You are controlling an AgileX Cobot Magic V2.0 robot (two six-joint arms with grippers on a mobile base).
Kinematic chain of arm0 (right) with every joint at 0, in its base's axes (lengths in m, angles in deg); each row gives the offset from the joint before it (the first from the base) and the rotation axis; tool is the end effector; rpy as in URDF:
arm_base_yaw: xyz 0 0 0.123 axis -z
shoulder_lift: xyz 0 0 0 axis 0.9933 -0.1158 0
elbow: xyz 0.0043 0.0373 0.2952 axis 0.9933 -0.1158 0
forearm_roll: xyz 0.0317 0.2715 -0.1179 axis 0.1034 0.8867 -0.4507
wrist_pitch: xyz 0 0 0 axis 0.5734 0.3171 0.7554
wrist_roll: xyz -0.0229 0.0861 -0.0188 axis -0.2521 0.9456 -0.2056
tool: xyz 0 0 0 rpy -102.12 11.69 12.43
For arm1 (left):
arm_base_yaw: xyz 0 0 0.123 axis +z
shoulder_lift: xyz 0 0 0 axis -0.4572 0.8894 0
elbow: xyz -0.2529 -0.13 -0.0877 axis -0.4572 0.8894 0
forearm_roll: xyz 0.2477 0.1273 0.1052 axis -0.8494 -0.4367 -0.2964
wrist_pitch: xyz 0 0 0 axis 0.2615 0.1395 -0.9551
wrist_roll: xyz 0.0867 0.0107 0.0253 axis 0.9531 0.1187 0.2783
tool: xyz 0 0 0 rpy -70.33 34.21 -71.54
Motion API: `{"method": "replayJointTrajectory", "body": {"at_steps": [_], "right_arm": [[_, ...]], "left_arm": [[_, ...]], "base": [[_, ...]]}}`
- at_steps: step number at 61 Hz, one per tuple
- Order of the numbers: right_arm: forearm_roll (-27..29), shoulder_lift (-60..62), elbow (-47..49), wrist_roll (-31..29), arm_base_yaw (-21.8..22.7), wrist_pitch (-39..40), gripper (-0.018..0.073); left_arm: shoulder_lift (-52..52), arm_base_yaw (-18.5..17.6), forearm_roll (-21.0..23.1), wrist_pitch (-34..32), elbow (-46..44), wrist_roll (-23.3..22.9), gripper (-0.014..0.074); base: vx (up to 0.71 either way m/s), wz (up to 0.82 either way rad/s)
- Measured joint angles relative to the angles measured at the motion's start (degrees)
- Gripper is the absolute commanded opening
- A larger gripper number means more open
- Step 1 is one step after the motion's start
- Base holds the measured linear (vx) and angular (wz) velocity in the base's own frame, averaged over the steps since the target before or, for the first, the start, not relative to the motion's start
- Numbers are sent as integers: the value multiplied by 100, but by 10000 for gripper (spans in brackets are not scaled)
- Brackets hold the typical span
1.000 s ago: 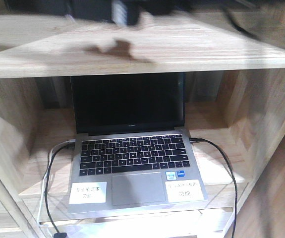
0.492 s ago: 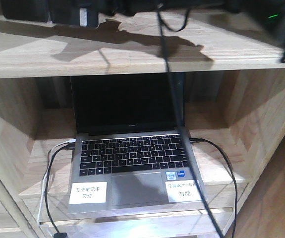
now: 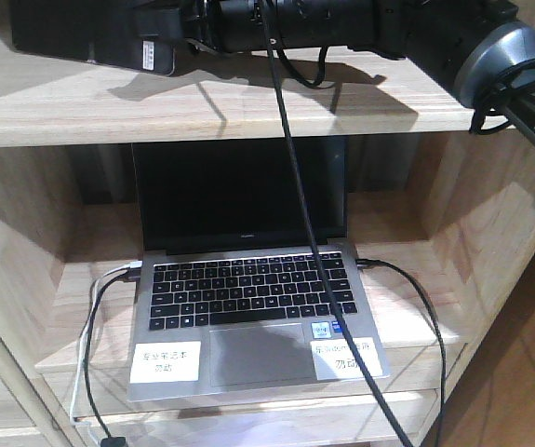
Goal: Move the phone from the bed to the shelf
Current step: 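Raise the right gripper with the phone above the upper shelf, then lower the phone onto the upper shelf and open the right gripper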
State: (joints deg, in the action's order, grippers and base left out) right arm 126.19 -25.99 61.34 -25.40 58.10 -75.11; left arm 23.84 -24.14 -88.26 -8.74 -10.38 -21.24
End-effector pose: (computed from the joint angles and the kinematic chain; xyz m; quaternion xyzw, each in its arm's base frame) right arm 0.4390 0.2788 0.4172 -0.3569 0.6813 0.4437 0.4600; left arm 0.0900 0.0044 0.1844 0.0275 0.7471 0.0567 0.6618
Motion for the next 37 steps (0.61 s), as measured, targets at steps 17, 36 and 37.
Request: {"method": "replayJointTrajectory", "body": {"at_steps": [17,36,37], "right_arm": [[-204,0,0,0,0,118,286],[-585,-20,0,18,0,215,648],[-599,-20,0,18,0,216,650]], "left_arm": [[0,0,0,0,0,0,1],[0,0,0,0,0,0,1],[0,0,0,0,0,0,1]], "base": [[0,0],[0,0],[0,0]]}}
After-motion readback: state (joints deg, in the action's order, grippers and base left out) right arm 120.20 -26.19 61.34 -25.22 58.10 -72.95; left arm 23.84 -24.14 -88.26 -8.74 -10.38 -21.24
